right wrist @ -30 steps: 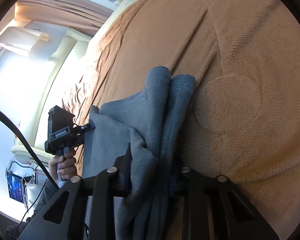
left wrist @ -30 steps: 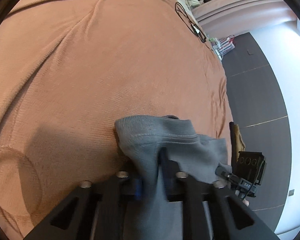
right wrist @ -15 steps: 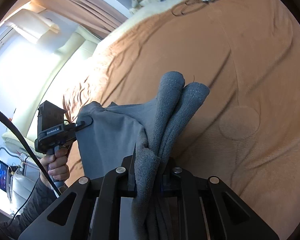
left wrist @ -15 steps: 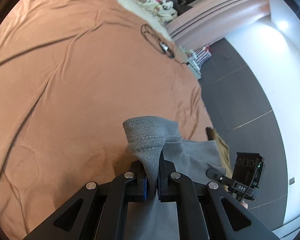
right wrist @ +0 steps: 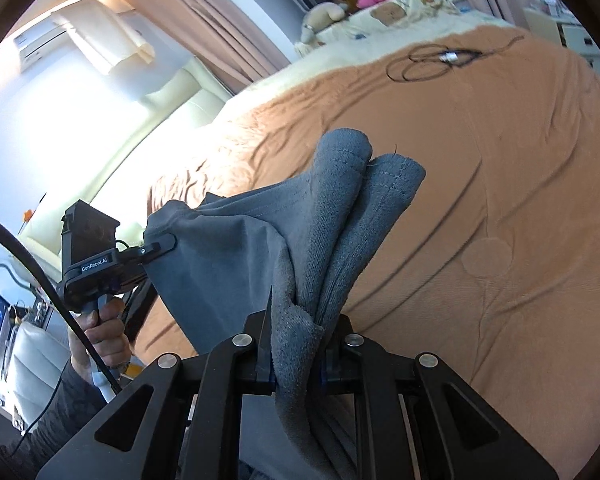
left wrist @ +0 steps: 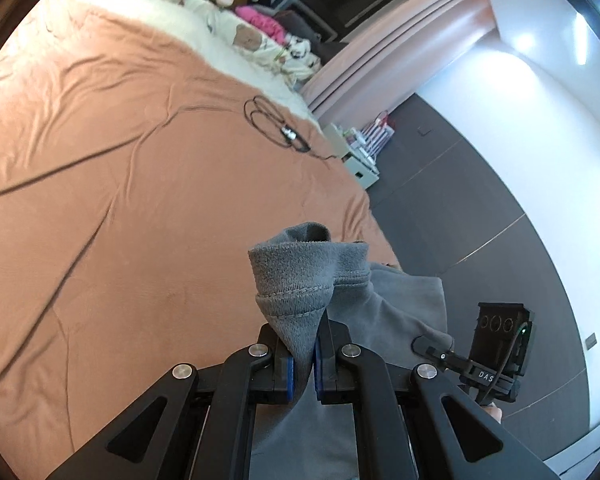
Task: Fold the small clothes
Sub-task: 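Lift the folded shirt with both grippers and carry it toward the bed's headboard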
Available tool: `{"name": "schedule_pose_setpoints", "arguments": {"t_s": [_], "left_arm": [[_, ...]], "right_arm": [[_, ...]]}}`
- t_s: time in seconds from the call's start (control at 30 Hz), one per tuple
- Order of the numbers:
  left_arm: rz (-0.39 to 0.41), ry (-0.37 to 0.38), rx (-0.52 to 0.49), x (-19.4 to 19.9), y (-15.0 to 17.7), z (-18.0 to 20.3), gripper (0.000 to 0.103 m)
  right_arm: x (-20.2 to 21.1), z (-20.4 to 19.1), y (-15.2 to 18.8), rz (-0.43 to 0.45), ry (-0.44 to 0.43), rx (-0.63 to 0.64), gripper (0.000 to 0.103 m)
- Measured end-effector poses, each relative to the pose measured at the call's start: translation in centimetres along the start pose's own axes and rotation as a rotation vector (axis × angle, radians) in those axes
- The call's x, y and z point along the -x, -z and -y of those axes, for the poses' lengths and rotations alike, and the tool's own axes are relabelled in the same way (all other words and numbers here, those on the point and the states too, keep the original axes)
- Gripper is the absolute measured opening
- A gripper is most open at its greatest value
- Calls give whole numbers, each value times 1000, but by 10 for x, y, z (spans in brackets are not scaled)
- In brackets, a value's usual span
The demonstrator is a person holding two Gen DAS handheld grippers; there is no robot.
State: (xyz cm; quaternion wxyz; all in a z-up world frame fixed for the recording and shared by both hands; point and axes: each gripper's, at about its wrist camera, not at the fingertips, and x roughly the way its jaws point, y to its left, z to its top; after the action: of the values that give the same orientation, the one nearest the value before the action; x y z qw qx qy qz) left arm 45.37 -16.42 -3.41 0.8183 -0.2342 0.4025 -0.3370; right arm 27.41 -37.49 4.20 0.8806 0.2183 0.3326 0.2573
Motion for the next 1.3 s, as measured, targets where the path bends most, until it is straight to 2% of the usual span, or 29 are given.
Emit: {"name": "schedule_pose_setpoints", "arguments": {"t_s": [0.4,0.73,0.97,1.3], "left_arm": [[116,12,-51,81,21,36,6],[249,2,-88,174,26,55,6],[333,-32,-108,240,31,53,6],[448,-80,-73,321,41,13,6]], "right_arm": [[59,-56,30,57,-3,122,10],[93,-116,43,115,-40,241,10],[77,-150,53,115,-77,306,10],[31,-188,50,80,-125,385,10]]}}
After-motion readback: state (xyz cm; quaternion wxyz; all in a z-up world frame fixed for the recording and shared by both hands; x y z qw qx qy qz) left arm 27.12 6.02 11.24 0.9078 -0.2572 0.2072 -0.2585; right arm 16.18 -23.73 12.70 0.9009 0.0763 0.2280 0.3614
